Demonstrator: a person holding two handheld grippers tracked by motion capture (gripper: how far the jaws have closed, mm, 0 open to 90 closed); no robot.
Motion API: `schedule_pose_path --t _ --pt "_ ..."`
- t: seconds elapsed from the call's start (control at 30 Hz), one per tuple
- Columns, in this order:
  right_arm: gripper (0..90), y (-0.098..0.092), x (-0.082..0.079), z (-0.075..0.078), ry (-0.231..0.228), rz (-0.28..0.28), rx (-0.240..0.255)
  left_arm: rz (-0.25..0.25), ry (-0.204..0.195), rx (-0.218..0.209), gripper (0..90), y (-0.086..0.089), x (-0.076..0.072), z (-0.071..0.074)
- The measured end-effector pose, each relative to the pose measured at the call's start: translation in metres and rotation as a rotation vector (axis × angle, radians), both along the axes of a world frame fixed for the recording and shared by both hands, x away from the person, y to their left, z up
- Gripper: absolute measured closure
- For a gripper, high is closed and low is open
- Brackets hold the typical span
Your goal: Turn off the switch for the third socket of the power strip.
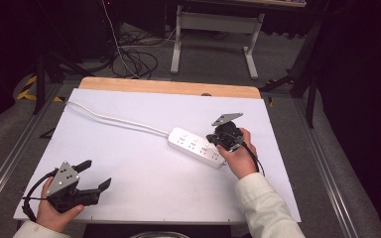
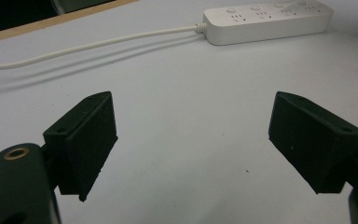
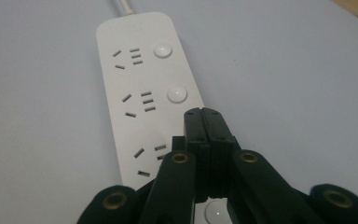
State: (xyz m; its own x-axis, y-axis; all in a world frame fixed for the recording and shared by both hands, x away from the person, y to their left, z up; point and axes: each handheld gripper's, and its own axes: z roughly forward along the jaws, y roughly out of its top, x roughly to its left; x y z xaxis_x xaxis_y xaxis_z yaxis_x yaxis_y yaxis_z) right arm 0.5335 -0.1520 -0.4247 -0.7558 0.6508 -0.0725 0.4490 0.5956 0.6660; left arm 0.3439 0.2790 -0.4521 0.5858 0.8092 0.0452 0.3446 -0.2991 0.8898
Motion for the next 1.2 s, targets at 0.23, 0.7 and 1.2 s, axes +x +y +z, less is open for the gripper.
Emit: schedule_pose_path --t 0.23,0.7,1.2 --pt "90.0 0.002 0.011 -0.011 0.015 0.011 -0.019 0.002 -0.002 -0.003 15.4 0.0 0.0 0.0" --pt "90.0 0.004 0.012 -0.015 0.046 0.006 -0.039 -0.001 0.001 -0.003 15.5 0.0 0.0 0.0" --pt "90.0 0.01 0.01 -0.018 0.039 0.0 -0.082 0.0 0.0 0.0 15.6 0.0 0.0 0.0"
